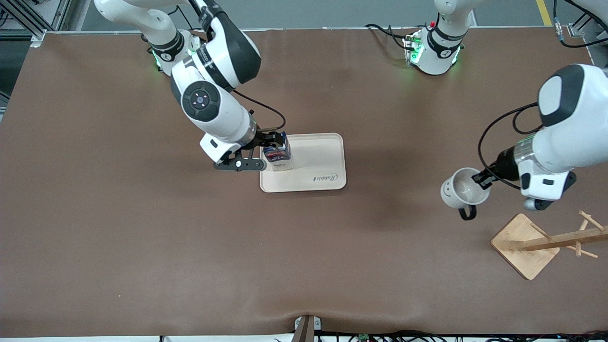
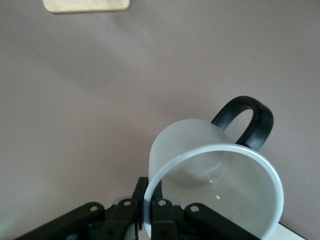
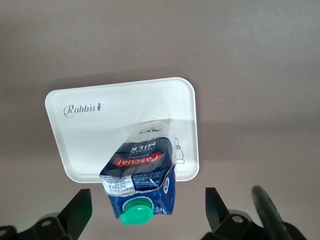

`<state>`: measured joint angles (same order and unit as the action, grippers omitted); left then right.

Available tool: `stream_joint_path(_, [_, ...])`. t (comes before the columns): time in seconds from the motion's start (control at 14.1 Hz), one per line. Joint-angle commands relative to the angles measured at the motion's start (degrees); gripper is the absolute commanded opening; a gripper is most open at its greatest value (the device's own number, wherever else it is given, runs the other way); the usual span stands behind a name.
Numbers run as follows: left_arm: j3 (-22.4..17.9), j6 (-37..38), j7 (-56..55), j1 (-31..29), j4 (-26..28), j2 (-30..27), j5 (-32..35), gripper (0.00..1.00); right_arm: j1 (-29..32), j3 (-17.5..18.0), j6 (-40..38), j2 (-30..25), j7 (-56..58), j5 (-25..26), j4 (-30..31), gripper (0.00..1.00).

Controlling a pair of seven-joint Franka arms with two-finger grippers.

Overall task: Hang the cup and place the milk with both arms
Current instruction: 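Grasp the milk carton with the right gripper while the left gripper carries mug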

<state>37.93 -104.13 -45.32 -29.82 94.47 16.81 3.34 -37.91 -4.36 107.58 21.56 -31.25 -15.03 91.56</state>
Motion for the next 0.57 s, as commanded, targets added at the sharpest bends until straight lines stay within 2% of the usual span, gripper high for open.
stream_joint_path(0.0, [0.2,4.3,2.9,-2.0,-1.2,-3.4,-1.1,0.00,-2.0,-0.6,1.7,1.3,-1.3,1.1,0.1,1.00])
stream_joint_path(0.28, [0.2,6.2,21.4,-8.9,-1.2,-6.3,-1.4,0.00,-3.9,-0.6,3.5,3.3,-4.6,1.4,0.1,1.00])
stream_joint_path(0.5, [0.2,6.0,31.8,-12.7,-1.2,-6.3,-2.5,0.00,-4.7,-0.6,3.8,4.1,-6.0,2.6,0.2,1.00])
